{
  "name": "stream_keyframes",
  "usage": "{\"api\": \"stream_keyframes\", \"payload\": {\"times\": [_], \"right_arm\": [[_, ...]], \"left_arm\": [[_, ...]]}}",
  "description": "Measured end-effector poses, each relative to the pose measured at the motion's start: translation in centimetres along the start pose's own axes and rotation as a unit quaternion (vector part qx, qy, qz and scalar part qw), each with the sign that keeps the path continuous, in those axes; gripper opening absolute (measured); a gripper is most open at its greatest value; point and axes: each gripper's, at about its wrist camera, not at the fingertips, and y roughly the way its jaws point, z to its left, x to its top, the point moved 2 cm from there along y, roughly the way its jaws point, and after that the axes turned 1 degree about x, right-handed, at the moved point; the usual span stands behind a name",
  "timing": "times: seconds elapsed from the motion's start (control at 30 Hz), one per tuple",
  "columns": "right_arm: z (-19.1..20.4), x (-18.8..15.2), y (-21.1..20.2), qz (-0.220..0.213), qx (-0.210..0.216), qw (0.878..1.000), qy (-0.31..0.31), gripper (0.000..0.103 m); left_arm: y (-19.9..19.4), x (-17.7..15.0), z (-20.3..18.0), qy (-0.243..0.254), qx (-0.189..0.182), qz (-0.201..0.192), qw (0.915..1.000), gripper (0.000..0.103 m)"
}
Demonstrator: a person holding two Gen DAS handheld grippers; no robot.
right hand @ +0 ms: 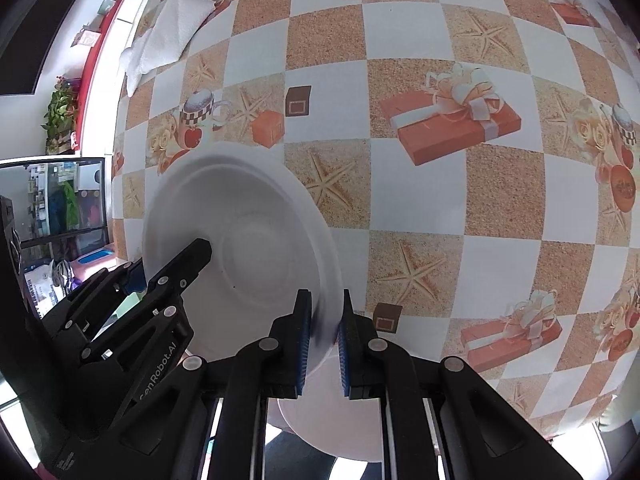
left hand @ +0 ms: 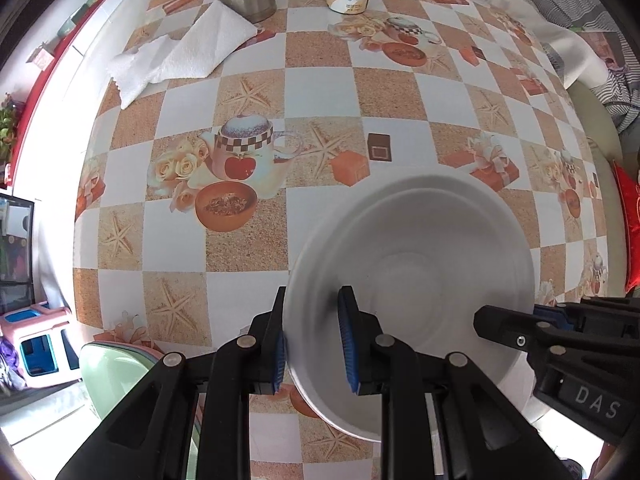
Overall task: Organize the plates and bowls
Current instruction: 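Lift the white plate with both tools and carry it over the white stack, then lower the white plate onto the white stack and open both tools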
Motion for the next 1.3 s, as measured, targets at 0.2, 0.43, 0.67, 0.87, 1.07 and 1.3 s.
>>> {"api": "stream_keyframes", "payload": {"times": [0.2,0.43,0.67,0.87,1.07,1.3], "right_arm": [[-0.4,-2.0,-1.4,-0.007,-0.001,1.000,0.003,0.015],[-2.6,-5.1,-2.5,-0.009,-0.014,1.000,0.014,0.015],[-4.6,-8.0,-2.4,0.000,-0.028,0.999,0.025,0.015],[-5.9,-9.8,-1.8,0.010,-0.029,0.999,0.036,0.015],[-6.4,-10.5,-1.6,0.011,-0.035,0.999,0.039,0.015],[-6.5,-10.7,-1.6,0.007,-0.043,0.998,0.040,0.015]], "left_arm": [[-0.4,-1.3,-2.5,0.025,-0.003,-0.002,0.9997,0.025],[-1.4,-4.8,-4.9,0.059,-0.013,0.010,0.9981,0.025],[-1.1,-7.3,-7.1,0.095,-0.015,0.027,0.9950,0.026],[-0.5,-8.4,-7.9,0.103,-0.020,0.043,0.9936,0.026],[-0.1,-9.0,-8.2,0.104,-0.021,0.050,0.9931,0.026],[-0.2,-9.6,-8.2,0.107,0.001,0.048,0.9931,0.065]]}}
